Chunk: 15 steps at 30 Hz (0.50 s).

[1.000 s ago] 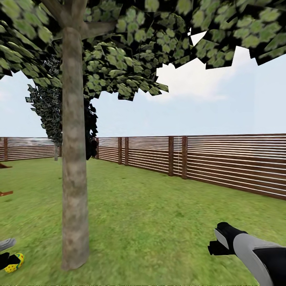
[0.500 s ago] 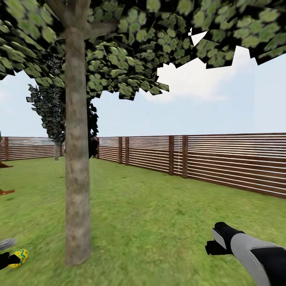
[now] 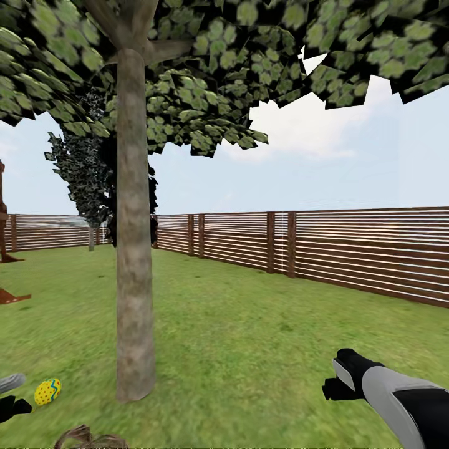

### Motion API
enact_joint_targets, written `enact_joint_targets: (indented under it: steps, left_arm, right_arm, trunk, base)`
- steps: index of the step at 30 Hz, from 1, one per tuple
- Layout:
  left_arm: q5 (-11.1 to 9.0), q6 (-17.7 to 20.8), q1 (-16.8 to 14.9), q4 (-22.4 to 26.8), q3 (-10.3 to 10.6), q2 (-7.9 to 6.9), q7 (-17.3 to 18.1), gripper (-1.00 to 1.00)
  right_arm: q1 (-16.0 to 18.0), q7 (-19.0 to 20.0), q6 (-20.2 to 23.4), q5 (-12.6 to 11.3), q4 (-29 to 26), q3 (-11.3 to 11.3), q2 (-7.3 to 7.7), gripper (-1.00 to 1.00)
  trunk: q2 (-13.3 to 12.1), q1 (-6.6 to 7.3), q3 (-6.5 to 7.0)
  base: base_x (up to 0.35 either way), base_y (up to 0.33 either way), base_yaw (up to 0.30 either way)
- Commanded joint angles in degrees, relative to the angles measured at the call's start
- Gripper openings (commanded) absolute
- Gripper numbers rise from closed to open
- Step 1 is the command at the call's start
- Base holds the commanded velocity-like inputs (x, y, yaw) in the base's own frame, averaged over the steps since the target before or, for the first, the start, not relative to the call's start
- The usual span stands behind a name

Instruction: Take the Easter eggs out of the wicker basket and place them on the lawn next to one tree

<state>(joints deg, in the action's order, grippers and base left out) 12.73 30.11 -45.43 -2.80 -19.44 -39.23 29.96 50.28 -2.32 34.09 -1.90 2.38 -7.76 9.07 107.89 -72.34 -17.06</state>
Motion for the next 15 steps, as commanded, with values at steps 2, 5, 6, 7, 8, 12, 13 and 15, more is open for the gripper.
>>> enact_joint_targets:
  steps: [2,5,6,7,8,12,13,15]
  left_arm:
    - [0.54,0.08,-0.09,-0.1,-0.51,-0.02,0.12,1.0]
    - [0.54,0.06,-0.09,-0.1,-0.51,0.01,0.06,1.0]
    - [0.51,0.06,-0.09,-0.1,-0.51,0.05,0.05,1.0]
    - [0.48,0.1,-0.09,-0.1,-0.51,0.18,0.03,1.0]
    - [0.49,0.09,-0.09,-0.1,-0.51,0.37,0.01,1.0]
    - [0.53,0.06,-0.09,-0.1,-0.51,0.85,-0.07,1.0]
    - [0.53,0.05,-0.09,-0.1,-0.51,0.9,-0.09,1.0]
    - [0.54,0.06,-0.09,-0.1,-0.51,0.98,-0.12,1.0]
  right_arm:
    - [0.08,-0.06,0.1,-0.21,0.08,-0.33,-0.01,1.0]
    - [0.08,-0.06,0.1,-0.21,0.08,-0.33,-0.01,1.0]
    - [0.08,-0.07,0.1,-0.21,0.08,-0.33,-0.01,1.0]
    - [0.08,-0.06,0.1,-0.21,0.08,-0.33,-0.01,1.0]
    - [0.08,-0.06,0.1,-0.2,0.08,-0.33,-0.01,1.0]
    - [0.08,-0.1,0.1,-0.21,0.08,-0.33,0.06,1.0]
    - [0.08,-0.11,0.1,-0.19,0.08,-0.33,0.06,1.0]
    - [0.08,-0.12,0.1,-0.21,0.08,-0.33,0.06,1.0]
  trunk:
    - [0.86,-0.44,-0.44]
    - [2.07,-1.1,-0.98]
    - [2.47,-1.32,-1.16]
    - [2.87,-1.54,-1.34]
    - [3.27,-1.76,-1.52]
    - [4.87,-2.64,-2.24]
    - [5.27,-2.86,-2.42]
    - [6.08,-3.3,-2.78]
  base:
    - [-0.014,0.012,0.0]
    - [-0.004,0.004,0.0]
    - [-0.002,0.002,0.0]
    - [0.0,0.0,0.0]
    - [0.0,0.0,0.0]
    - [0.0,0.0,0.0]
    - [0.0,0.0,0.0]
    - [0.0,0.0,0.0]
